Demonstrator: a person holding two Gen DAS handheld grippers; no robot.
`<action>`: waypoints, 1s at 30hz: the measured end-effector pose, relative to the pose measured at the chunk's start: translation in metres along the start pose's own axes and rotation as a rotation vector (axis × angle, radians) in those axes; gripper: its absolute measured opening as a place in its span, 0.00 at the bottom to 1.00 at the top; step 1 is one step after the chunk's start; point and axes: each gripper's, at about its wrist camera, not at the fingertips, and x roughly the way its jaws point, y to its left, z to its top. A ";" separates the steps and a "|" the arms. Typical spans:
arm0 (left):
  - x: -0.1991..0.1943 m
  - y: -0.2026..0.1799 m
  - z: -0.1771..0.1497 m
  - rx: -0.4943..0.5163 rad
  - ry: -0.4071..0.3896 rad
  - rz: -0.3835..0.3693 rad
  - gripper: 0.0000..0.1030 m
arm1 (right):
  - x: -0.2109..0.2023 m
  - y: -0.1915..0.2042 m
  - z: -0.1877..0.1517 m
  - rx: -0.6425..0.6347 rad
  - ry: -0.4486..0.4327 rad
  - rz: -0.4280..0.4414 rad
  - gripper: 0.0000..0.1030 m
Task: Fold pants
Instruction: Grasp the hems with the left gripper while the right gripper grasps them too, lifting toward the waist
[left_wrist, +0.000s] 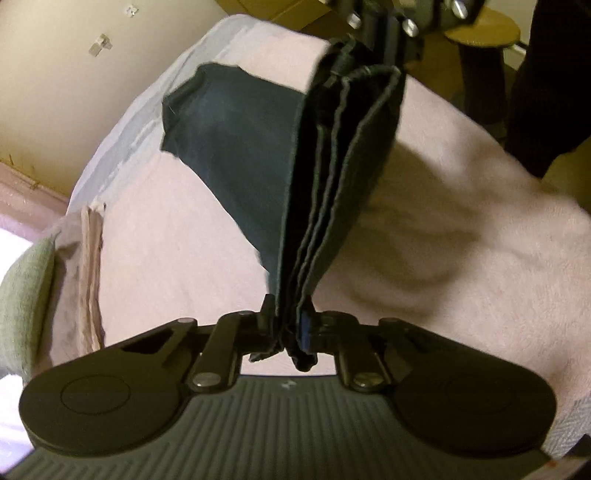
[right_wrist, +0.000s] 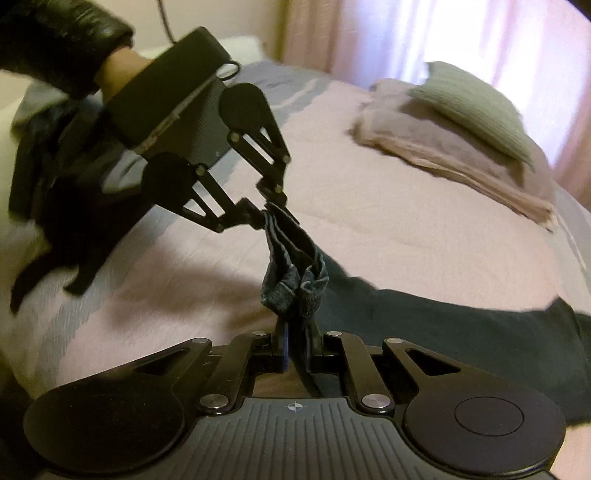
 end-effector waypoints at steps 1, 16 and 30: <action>-0.003 0.011 0.007 -0.004 -0.009 -0.001 0.09 | -0.007 -0.011 0.001 0.040 -0.014 -0.007 0.04; 0.167 0.253 0.253 0.017 -0.090 -0.133 0.09 | -0.085 -0.327 -0.052 0.691 -0.221 -0.201 0.04; 0.424 0.287 0.342 0.020 0.119 -0.424 0.09 | -0.005 -0.503 -0.202 1.204 -0.110 -0.092 0.04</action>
